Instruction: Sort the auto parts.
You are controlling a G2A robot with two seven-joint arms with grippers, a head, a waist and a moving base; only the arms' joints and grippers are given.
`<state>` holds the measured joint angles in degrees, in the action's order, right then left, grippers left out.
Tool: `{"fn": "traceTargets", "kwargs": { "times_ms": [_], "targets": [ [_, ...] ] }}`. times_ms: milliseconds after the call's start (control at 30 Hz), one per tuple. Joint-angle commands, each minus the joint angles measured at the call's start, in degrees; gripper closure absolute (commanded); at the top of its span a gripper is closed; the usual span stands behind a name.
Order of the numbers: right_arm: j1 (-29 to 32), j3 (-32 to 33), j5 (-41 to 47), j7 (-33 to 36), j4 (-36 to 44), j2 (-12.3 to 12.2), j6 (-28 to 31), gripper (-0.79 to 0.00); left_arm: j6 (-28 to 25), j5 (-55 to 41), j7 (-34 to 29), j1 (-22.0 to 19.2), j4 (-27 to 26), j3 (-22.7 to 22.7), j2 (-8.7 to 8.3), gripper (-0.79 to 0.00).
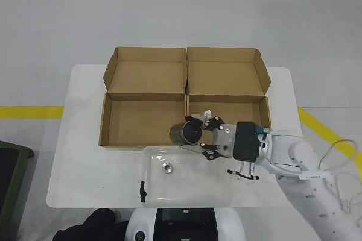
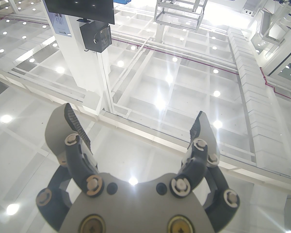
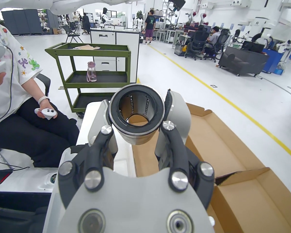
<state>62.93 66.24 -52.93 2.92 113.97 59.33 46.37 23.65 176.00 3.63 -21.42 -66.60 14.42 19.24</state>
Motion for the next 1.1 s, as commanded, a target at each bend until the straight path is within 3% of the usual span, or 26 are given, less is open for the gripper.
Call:
{"fn": "traceTargets", "kwargs": {
  "times_ms": [0, 467, 1067],
  "targets": [
    [0.8, 2.0, 0.4, -0.5, 0.9, -0.2, -0.1, 0.000, 0.0, 0.0, 0.0, 0.0, 0.0, 0.0, 0.00, -0.785],
    [4.1, 11.7, 6.7, -5.7, 2.1, -0.9, 1.3, 0.000, 0.0, 0.0, 0.0, 0.0, 0.0, 0.0, 0.00, -0.785],
    [3.8, 13.1, 7.8, -6.3, 1.6, -0.4, -1.4, 0.000, 0.0, 0.0, 0.0, 0.0, 0.0, 0.0, 0.00, -0.785]
  ]
}}
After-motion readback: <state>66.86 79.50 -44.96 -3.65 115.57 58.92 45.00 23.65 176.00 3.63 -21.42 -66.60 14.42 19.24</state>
